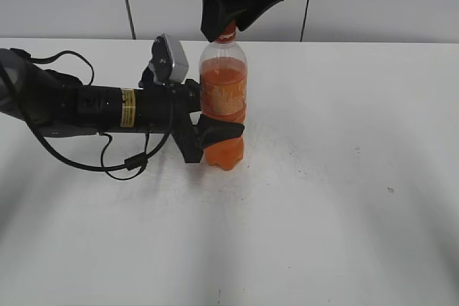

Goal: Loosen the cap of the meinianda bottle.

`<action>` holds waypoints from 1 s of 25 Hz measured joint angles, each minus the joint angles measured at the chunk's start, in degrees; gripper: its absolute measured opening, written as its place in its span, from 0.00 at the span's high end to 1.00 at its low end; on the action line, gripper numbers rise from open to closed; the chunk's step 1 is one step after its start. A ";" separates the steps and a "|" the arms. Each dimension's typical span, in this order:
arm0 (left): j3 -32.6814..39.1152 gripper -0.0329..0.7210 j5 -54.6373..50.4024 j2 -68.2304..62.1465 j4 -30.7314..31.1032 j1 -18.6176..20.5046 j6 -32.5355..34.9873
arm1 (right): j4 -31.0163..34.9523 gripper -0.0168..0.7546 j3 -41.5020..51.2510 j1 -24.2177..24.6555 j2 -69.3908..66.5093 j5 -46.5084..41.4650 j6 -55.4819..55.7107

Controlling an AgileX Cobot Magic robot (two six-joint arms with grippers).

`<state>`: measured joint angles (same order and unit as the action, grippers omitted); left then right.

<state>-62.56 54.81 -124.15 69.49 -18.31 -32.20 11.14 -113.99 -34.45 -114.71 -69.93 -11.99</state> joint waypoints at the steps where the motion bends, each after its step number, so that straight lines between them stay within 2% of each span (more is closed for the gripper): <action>1: 0.00 0.40 0.00 0.00 0.00 0.00 0.00 | 0.00 0.46 0.00 0.00 0.00 0.00 0.00; 5: 0.00 0.40 0.00 0.00 0.06 0.00 0.00 | -0.72 0.62 0.00 0.00 0.00 0.00 -0.08; 9: 0.00 0.40 0.00 0.00 0.06 0.00 0.00 | -1.24 0.63 0.00 0.00 0.00 0.00 -0.56; 12: 0.00 0.40 0.00 0.00 0.06 0.00 0.00 | -1.23 0.63 0.00 0.00 0.00 0.05 -6.29; 25: 0.00 0.40 -0.05 0.00 0.01 0.00 0.00 | -1.80 0.63 0.00 0.00 0.00 0.60 -67.45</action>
<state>-62.56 54.76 -124.15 69.50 -18.31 -32.20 9.35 -113.99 -34.45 -114.71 -69.34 -79.45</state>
